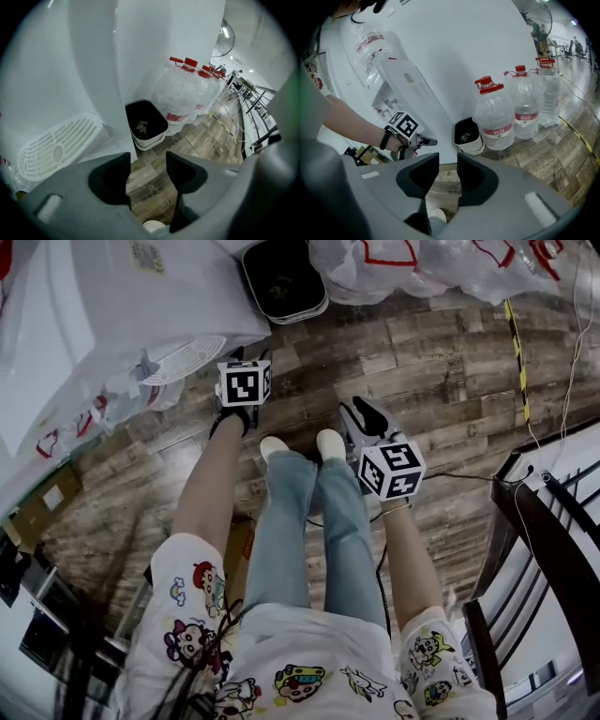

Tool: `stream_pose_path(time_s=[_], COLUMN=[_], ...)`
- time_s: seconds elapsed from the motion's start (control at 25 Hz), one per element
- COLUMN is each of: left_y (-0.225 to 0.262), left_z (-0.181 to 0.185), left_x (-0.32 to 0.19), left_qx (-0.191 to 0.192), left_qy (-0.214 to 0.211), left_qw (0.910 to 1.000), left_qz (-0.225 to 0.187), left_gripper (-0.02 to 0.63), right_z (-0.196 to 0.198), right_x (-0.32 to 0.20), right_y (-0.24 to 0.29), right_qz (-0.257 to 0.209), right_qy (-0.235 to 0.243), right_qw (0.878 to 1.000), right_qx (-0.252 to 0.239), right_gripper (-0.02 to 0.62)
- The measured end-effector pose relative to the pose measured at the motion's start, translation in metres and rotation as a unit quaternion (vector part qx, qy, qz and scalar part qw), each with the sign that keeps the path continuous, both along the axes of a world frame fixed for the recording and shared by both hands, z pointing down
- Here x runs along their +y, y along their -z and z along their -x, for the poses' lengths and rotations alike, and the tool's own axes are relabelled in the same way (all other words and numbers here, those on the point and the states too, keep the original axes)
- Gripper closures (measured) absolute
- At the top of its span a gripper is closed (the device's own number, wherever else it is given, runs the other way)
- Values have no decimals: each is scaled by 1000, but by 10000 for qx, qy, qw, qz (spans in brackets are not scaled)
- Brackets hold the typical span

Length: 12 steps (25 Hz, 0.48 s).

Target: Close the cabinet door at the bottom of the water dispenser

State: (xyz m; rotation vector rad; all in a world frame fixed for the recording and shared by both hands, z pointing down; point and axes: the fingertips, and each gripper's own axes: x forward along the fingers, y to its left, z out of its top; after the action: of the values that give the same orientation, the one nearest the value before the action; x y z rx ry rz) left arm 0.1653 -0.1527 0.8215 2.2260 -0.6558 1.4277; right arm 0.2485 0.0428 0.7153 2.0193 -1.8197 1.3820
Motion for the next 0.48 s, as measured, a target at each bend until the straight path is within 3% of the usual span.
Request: stream_pose_path(time_s=[0.2, 0.48], left_y=[34, 108], left_z=[-6, -10], left_x=[26, 53], left_qx=[148, 552], left_qy=[-204, -37], left_qw=[9997, 9985], left_qz=[12, -9], left_gripper=[370, 370], right_z=[-11, -21], right_x=[-2, 0], right_y=[32, 99], right_qz=[-130, -459], right_qy=[99, 223], right_qw=[9996, 9976], right_qx=[211, 464], right_gripper=[462, 463])
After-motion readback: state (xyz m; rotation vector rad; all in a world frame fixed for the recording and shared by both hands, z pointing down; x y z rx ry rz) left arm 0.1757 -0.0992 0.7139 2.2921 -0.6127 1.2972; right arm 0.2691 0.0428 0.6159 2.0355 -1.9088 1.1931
